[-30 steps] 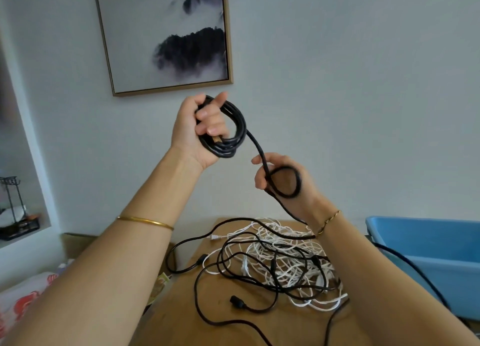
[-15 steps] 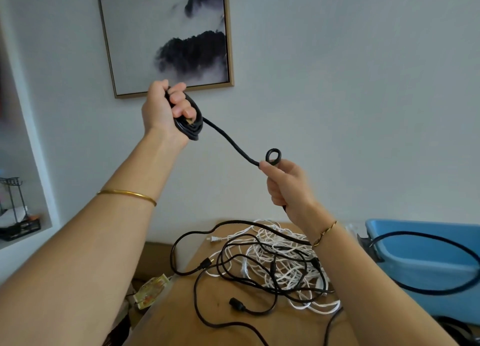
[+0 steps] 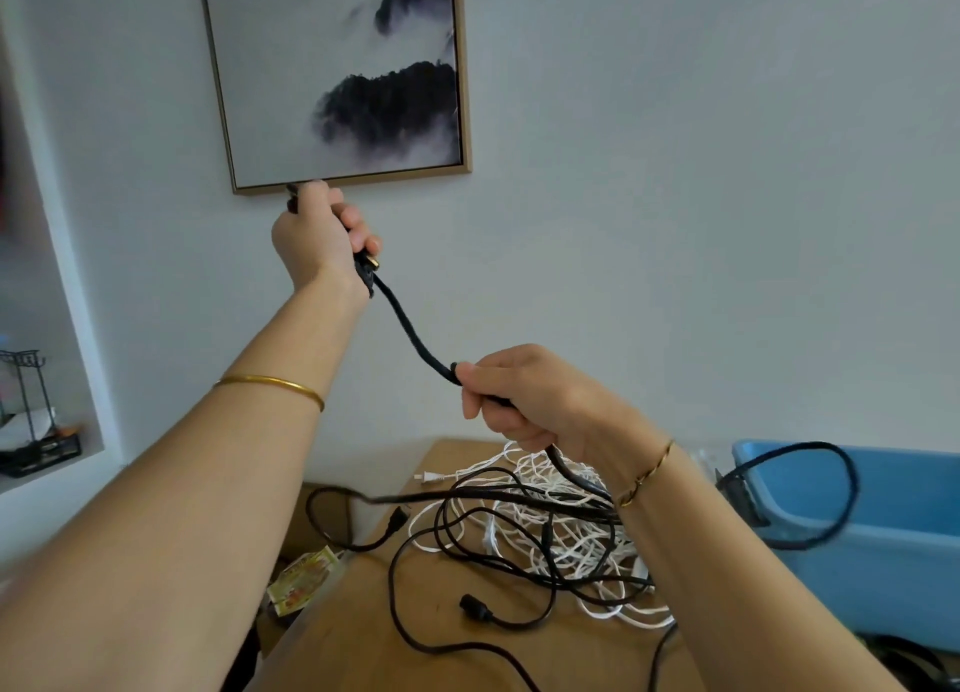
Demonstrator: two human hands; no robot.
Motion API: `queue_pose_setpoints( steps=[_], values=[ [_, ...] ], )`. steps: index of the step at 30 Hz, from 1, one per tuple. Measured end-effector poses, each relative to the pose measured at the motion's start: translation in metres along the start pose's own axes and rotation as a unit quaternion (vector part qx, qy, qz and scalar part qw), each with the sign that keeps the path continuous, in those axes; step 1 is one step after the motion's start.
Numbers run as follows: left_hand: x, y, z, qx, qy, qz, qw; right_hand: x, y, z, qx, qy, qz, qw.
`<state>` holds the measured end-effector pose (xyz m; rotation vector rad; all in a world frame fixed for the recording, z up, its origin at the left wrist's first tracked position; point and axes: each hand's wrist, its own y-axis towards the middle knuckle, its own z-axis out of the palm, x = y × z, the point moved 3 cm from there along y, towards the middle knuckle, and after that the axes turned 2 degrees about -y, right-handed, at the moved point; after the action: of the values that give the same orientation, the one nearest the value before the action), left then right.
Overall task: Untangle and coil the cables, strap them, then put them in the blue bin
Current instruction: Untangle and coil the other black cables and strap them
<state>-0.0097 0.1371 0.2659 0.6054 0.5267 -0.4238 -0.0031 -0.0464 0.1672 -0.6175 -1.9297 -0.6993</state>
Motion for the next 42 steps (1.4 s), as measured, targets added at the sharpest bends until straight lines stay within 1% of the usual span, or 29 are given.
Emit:
queue_pose_setpoints(
  steps=[4,6,9,11,13,15,17,20,22,27,32,34,36,39,40,41,42],
  values=[
    [0.012,-0.009,-0.003,0.034,0.120,0.057,0.991,0.016,-0.005,0.007,0.035,-0.043,-0.014,0.998],
    [0.018,-0.015,-0.003,0.072,0.202,0.088,0.973,0.021,-0.006,0.007,0.033,-0.053,-0.021,0.998],
    [0.027,-0.027,-0.001,0.151,0.320,0.127,0.927,0.029,-0.009,-0.002,-0.012,-0.067,-0.047,0.997],
    [0.030,-0.032,0.003,0.183,0.375,0.144,0.897,0.034,-0.011,-0.009,-0.057,-0.106,-0.068,0.990],
    [0.031,-0.033,0.006,0.205,0.433,0.150,0.865,0.036,-0.012,-0.014,-0.106,-0.154,-0.096,0.978],
    [0.032,-0.035,0.009,0.238,0.496,0.157,0.820,0.035,-0.011,-0.022,-0.163,-0.185,-0.138,0.959],
    [0.033,-0.039,0.011,0.275,0.546,0.148,0.778,0.033,-0.008,-0.032,-0.216,-0.209,-0.175,0.938],
    [0.033,-0.047,0.012,0.332,0.581,0.119,0.734,0.028,0.001,-0.045,-0.271,-0.243,-0.204,0.909],
    [0.032,-0.054,0.012,0.374,0.584,0.104,0.713,0.024,0.007,-0.052,-0.282,-0.250,-0.211,0.902],
    [0.026,-0.068,0.010,0.460,0.549,0.063,0.695,0.016,0.022,-0.061,-0.214,-0.230,-0.202,0.928],
    [0.021,-0.076,0.009,0.526,0.477,-0.049,0.703,0.011,0.028,-0.067,-0.151,-0.206,-0.183,0.949],
    [0.020,-0.077,0.010,0.527,0.450,-0.057,0.718,0.007,0.028,-0.065,-0.132,-0.213,-0.192,0.949],
    [0.019,-0.075,0.010,0.496,0.422,-0.061,0.756,0.004,0.029,-0.062,-0.146,-0.239,-0.213,0.936],
    [0.020,-0.074,0.012,0.445,0.334,-0.087,0.826,0.002,0.029,-0.048,-0.195,-0.350,-0.258,0.879],
    [0.021,-0.074,0.014,0.430,0.311,-0.092,0.843,0.000,0.029,-0.040,-0.200,-0.364,-0.265,0.870],
    [0.021,-0.073,0.017,0.417,0.298,-0.085,0.854,0.000,0.029,-0.032,-0.201,-0.352,-0.268,0.874],
    [0.022,-0.072,0.019,0.406,0.296,-0.069,0.862,0.001,0.026,-0.024,-0.205,-0.315,-0.267,0.887]
  ],
)
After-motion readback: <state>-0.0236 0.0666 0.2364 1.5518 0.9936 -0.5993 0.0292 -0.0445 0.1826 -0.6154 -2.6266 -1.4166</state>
